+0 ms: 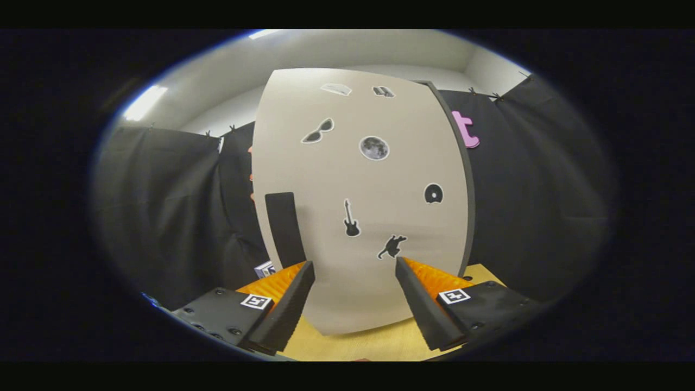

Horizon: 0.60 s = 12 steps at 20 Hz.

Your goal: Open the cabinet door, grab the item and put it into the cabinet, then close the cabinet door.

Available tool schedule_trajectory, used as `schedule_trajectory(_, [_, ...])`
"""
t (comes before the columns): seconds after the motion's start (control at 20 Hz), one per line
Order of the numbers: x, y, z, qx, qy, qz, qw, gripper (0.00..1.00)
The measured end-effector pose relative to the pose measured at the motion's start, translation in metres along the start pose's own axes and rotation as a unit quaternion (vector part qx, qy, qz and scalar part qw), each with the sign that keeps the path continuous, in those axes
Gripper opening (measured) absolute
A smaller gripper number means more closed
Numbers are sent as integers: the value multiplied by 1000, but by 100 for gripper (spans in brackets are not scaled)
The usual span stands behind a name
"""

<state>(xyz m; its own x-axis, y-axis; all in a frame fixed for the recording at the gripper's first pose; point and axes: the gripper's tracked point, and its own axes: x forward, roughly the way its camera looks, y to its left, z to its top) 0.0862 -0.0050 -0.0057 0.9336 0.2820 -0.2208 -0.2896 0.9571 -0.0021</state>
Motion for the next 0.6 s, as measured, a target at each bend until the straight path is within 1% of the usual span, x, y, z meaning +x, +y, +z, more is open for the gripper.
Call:
schedule_trajectory(0.15, [4,13,-1,11,5,21,1000,96])
schedule_trajectory(0.25, [8,17,-2,11,8,26,1000,96])
schedule_trajectory(0.45, [20,26,-5,3,18,29,999,96])
schedule_trajectory(0.6, [29,25,-5,-7,15,14,1000,96])
